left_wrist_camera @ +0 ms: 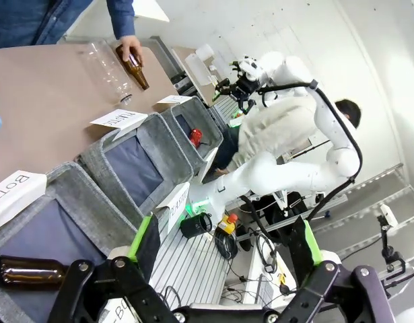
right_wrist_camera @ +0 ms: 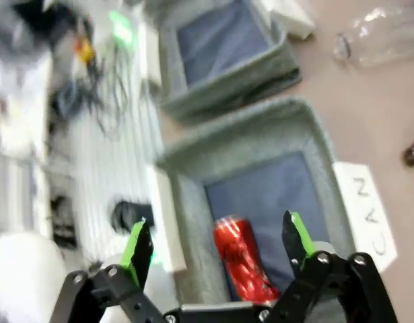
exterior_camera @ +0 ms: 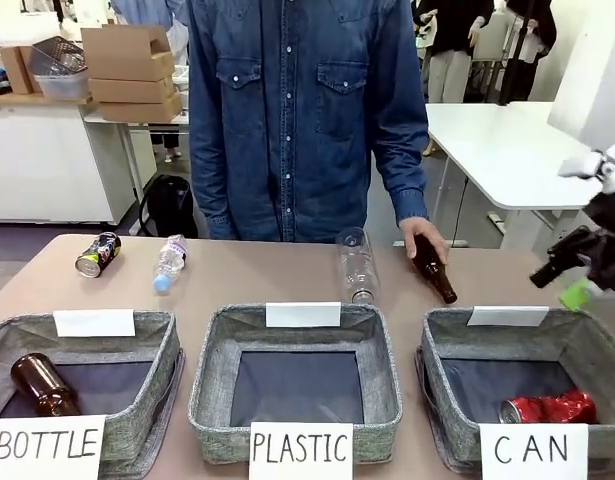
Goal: Sort the can waste into the basket.
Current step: Pick up the can waste from the table and place it in the right Fabric basket.
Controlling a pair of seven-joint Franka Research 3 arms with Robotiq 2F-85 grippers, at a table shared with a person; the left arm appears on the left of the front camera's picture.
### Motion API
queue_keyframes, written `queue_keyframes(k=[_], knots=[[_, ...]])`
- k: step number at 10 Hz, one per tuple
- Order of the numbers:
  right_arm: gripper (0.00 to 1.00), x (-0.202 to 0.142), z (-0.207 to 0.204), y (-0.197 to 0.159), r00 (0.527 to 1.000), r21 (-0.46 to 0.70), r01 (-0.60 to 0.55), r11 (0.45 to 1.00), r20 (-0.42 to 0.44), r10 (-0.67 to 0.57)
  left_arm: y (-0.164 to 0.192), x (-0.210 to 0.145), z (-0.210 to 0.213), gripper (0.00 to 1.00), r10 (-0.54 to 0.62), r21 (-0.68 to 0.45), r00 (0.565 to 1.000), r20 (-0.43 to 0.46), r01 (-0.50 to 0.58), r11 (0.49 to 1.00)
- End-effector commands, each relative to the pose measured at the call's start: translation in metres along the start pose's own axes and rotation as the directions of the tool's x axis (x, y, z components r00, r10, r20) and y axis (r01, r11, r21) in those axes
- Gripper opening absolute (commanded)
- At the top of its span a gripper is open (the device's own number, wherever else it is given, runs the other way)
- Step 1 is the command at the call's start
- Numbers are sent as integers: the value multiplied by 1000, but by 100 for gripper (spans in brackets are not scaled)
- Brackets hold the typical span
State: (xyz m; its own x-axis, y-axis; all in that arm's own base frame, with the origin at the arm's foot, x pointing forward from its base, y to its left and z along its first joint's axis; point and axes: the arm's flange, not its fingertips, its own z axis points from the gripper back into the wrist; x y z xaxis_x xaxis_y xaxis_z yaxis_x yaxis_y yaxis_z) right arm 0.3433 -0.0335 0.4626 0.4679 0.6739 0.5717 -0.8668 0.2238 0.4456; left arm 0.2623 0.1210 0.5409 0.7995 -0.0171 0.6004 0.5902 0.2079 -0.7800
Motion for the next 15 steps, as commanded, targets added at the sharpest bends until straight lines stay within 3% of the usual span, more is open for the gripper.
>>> queue_keyframes(k=[1, 2, 3, 4, 5, 6, 7, 8, 15], knots=[[100, 35, 20, -35, 839, 278, 328, 903, 353, -414, -17, 6, -5, 100, 60, -43, 996, 68, -57, 997], [100, 43, 30, -49, 720, 449, 389, 804, 396, -570, -18, 8, -29, 100, 115, -53, 991, 64, -112, 992], [100, 44, 37, -59, 677, 609, 403, 683, 303, -670, -10, 11, -59, 100, 150, -94, 987, 55, -144, 985], [100, 38, 45, -65, 592, 700, 430, 570, 259, -763, 2, 17, -85, 100, 172, -74, 982, 75, -167, 983], [100, 31, 49, -64, 591, 740, 402, 539, 240, -770, 7, 20, -92, 100, 181, -100, 979, 91, -172, 980], [100, 12, 60, -60, 593, 771, 319, 551, 292, -751, 18, 26, -105, 100, 189, -76, 963, 194, -178, 981], [100, 6, 60, -57, 554, 743, 327, 584, 350, -756, 23, 29, -111, 100, 205, -73, 946, 251, -193, 978], [100, 20, 45, -66, 767, 651, 352, 672, 211, -606, 17, 24, -91, 100, 181, -82, 978, 102, -173, 982], [100, 20, 45, -66, 767, 651, 352, 672, 211, -606, 17, 24, -91, 100, 181, -82, 978, 102, -173, 982]])
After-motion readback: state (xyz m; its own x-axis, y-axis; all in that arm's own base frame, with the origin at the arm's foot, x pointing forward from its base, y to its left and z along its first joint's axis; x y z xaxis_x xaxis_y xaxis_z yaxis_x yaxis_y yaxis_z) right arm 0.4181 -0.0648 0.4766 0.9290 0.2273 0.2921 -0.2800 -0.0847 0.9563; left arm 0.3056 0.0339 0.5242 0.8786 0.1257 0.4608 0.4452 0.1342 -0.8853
